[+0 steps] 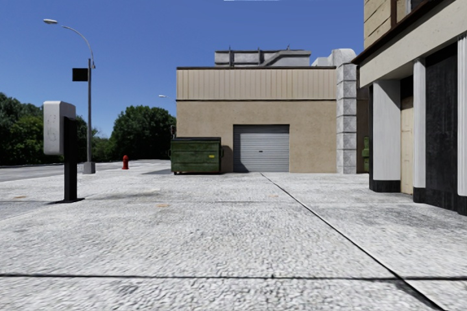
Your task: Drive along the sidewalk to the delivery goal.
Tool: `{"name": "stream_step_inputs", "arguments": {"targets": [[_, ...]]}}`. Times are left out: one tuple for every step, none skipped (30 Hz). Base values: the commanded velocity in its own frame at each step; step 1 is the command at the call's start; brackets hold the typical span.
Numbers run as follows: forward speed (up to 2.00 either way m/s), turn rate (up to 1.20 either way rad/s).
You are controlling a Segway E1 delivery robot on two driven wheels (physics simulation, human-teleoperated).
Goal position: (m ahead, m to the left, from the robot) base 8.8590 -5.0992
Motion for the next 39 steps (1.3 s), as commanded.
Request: {"name": "stream_step_inputs", "arguments": {"targets": [[2.00,-0.38],[2.00,-0.38],[2.00,-0.38],[2.00,-0.38],[2.00,-0.38],[2.00,-0.38],[2.00,-0.38],[2.00,-0.38],[2.00,-0.38],[2.00,-0.38],[2.00,-0.38],[2.00,-0.38],[2.00,-0.38],[2.00,-0.38],[2.00,-0.37],[2.00,-0.19],[2.00,-0.02],[2.00,-0.02],[2.00,0.00],[2.00,0.00],[2.00,0.00],[2.00,0.00],[2.00,0.00],[2.00,0.00],[2.00,0.00],[2.00,0.00],[2.00,0.00],[2.00,0.00],[2.00,0.00],[2.00,0.00],[2.00,0.00],[2.00,0.00],[2.00,0.00],[2.00,0.00],[2.00,0.00],[2.00,0.00],[2.00,0.00],[2.00,0.00],[2.00,0.00]]}}
